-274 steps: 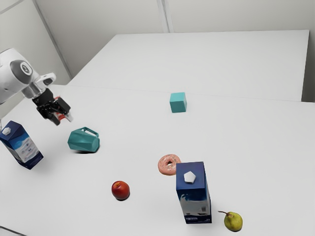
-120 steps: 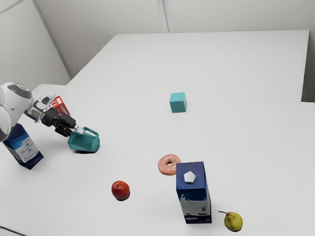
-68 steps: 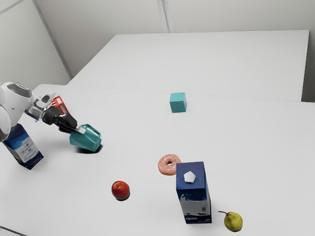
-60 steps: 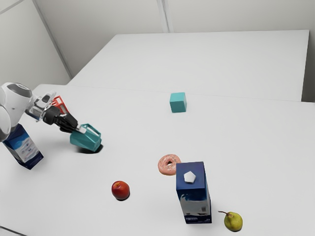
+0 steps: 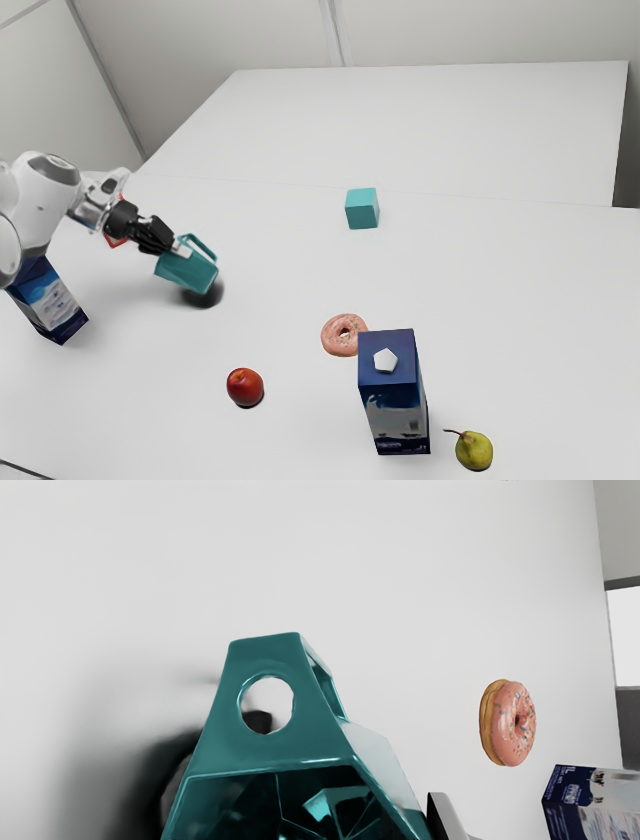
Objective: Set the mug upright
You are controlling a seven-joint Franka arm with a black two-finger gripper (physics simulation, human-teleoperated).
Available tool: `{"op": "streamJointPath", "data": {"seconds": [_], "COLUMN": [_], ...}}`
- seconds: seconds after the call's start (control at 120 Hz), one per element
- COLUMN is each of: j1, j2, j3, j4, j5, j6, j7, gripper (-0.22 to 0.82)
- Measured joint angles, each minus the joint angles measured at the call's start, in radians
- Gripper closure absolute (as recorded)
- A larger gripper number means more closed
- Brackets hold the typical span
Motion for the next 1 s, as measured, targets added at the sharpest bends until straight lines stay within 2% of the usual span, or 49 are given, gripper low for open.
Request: {"op": "streamJointPath", "data": {"seconds": [0.217,0.317,0.5,0.708,1.0], "j1": [-0.158,-0.243,-0.366,-0.481,-0.562], "j2": [-0.125,-0.174,-0.246,-0.307,-0.335], "j3": [0.034,0.075,0.111,0.145,0.155], "j4": [-0.104,-0.166,-0.262,-0.342,-0.398], "j5": [0.141,0.240,0.419,0.622,0.795], "j6": [0.250,0.358,0.505,0.591,0.626], "j7": [-0.075,-0.136,-0.278,-0.481,-0.760], "gripper": [0.78,0.78,0.77,0.77,0.77]}}
